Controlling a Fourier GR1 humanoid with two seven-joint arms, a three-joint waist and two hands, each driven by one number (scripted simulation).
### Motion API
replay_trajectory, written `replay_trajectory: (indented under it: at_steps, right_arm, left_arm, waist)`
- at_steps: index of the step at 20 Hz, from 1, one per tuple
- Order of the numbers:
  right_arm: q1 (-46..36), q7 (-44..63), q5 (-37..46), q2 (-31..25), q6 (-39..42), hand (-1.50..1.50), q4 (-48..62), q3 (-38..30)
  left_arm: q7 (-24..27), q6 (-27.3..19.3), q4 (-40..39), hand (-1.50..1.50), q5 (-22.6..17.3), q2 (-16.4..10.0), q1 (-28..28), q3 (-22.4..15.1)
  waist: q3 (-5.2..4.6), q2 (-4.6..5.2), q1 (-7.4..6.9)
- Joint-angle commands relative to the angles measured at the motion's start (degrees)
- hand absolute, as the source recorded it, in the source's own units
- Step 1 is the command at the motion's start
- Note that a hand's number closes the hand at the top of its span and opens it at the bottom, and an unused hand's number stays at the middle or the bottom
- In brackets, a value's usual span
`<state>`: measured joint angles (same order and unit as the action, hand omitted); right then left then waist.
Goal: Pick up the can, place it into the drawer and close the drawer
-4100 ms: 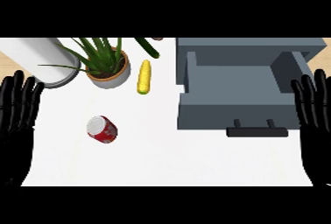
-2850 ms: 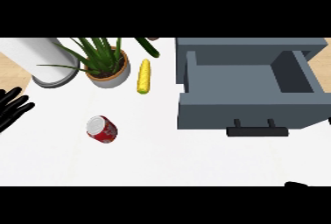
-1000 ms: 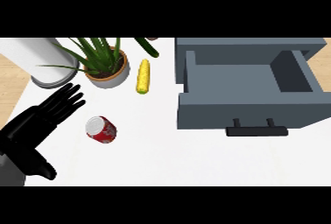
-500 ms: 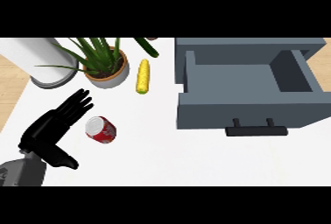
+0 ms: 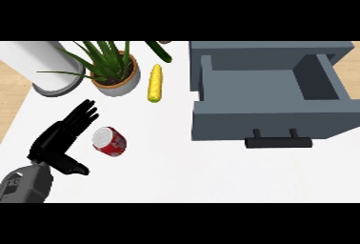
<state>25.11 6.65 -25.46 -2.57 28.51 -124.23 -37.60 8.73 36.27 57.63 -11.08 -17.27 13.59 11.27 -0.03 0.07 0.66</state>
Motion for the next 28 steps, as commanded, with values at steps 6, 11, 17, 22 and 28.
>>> replay_trajectory:
  at_steps: [6, 11, 17, 22, 28]
  right_arm:
    - [-2.06, 7.30, -4.70, -1.57, -1.79, -1.50, -3.93, -1.67]
    - [-1.78, 4.87, -2.19, -0.27, 0.94, -1.50, -3.11, -2.62]
    - [-1.67, 2.68, -2.16, 1.77, 3.16, -1.50, -1.28, -4.06]
    - [-2.17, 9.02, -7.31, -2.40, 1.01, -1.50, -3.12, -5.52]
    - [-0.81, 5.96, -3.76, 2.40, 4.00, -1.50, -3.39, -4.49]
  left_arm:
    - [17.19, -0.33, -18.79, -1.50, 10.80, -1.09, 3.54, -1.91]
    - [20.89, -1.48, -30.35, -1.50, 12.04, 0.00, 8.88, -0.99]
    - [22.46, 2.08, -35.98, -1.50, 12.46, -2.07, 12.28, -0.77]
    - [27.52, -1.41, -42.61, -1.50, 14.40, 1.08, 15.28, -1.07]
    - [23.91, 0.51, -44.12, 1.50, 11.50, 2.33, 18.35, 1.00]
  waist:
    - [-0.05, 0.08, 0.09]
    - [-0.04, 0.11, 0.23]
    - [-0.02, 0.06, 0.21]
    - [-0.13, 0.38, 0.91]
    - [-0.08, 0.28, 0.82]
